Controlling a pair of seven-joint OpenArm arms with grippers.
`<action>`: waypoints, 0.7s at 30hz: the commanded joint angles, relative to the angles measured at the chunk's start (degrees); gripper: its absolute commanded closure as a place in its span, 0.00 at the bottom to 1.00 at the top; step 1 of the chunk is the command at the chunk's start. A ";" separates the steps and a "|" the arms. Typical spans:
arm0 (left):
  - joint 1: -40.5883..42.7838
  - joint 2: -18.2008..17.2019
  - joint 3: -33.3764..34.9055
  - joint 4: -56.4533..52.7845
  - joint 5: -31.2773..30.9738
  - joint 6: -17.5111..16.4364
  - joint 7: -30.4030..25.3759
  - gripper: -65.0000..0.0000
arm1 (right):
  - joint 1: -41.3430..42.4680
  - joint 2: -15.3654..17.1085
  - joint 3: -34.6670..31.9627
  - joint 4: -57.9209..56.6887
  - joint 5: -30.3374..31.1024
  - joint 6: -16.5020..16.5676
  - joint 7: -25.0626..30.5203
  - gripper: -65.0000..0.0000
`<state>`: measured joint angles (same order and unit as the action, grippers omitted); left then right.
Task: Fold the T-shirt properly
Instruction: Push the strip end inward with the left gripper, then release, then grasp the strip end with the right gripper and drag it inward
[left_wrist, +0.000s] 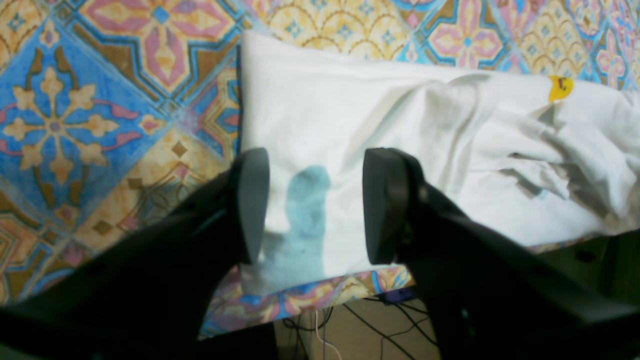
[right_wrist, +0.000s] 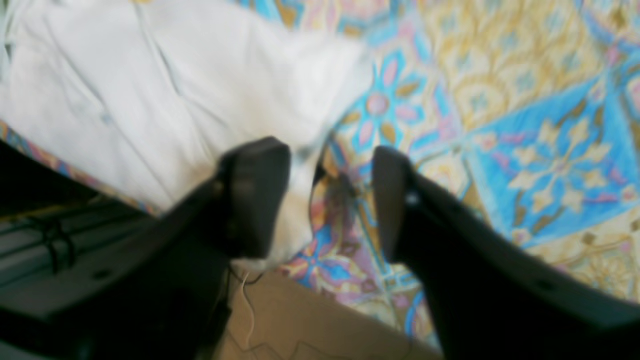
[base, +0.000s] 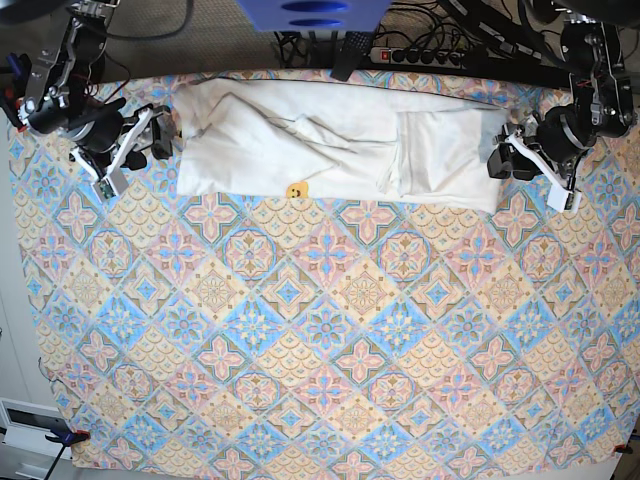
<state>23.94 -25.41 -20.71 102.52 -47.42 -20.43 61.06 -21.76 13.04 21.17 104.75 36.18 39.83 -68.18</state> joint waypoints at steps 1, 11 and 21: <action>-0.25 -0.83 -0.26 0.73 -0.80 -0.28 -0.97 0.54 | 0.53 0.72 0.24 -0.09 1.40 0.17 1.41 0.44; -0.16 0.31 -0.26 0.64 -0.80 -0.28 -0.97 0.54 | 2.02 0.72 -2.75 -11.96 8.17 0.17 1.85 0.37; -0.16 0.31 -0.26 0.64 -0.80 -0.28 -0.97 0.54 | 3.87 -2.09 -4.16 -15.12 8.26 0.17 1.94 0.37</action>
<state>23.83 -24.27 -20.49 102.41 -47.44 -20.43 61.04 -18.55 10.37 16.78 88.77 43.35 39.81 -67.29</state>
